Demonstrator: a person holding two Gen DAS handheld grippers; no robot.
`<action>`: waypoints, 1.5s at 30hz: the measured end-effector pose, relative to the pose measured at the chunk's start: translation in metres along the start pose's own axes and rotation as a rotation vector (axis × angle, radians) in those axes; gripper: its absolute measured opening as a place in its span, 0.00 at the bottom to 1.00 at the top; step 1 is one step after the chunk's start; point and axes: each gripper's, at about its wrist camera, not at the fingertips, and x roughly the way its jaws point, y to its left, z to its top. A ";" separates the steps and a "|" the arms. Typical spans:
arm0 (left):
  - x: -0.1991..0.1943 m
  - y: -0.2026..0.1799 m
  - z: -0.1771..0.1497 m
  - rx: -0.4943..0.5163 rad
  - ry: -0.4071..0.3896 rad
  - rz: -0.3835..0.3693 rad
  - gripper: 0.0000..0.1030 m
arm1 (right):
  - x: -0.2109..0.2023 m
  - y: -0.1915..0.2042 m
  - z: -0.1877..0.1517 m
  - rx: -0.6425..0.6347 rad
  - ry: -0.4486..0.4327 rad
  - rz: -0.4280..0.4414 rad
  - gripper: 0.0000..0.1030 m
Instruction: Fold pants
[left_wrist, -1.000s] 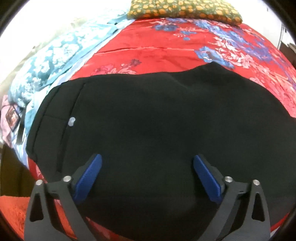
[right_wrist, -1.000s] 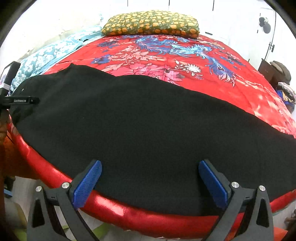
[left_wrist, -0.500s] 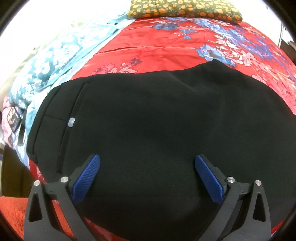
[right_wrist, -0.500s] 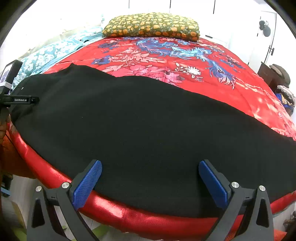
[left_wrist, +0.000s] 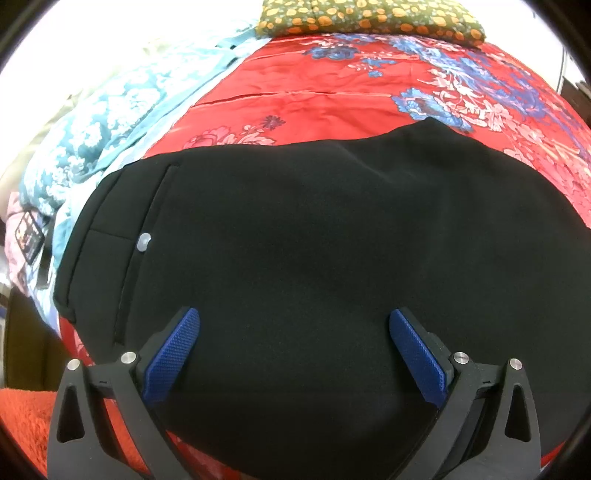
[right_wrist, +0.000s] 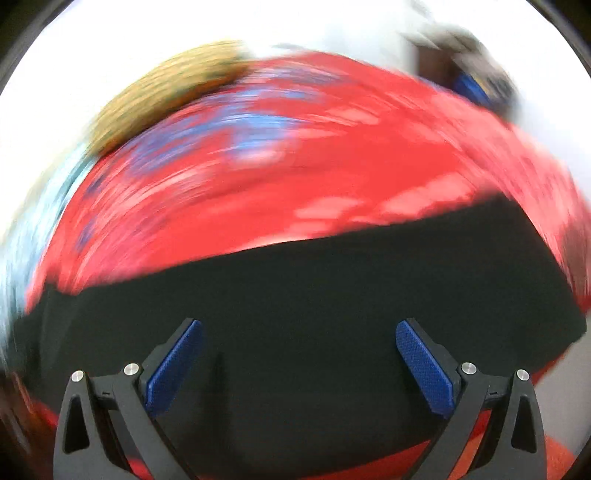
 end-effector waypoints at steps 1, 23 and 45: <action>0.000 0.000 0.000 0.001 0.000 0.000 1.00 | 0.001 -0.031 0.010 0.070 -0.014 0.000 0.93; 0.000 0.000 -0.003 -0.021 -0.016 0.025 1.00 | 0.022 -0.155 0.068 -0.014 0.238 0.550 0.69; -0.008 0.002 0.001 -0.044 0.032 -0.032 0.99 | -0.044 0.038 -0.007 0.242 0.214 1.155 0.14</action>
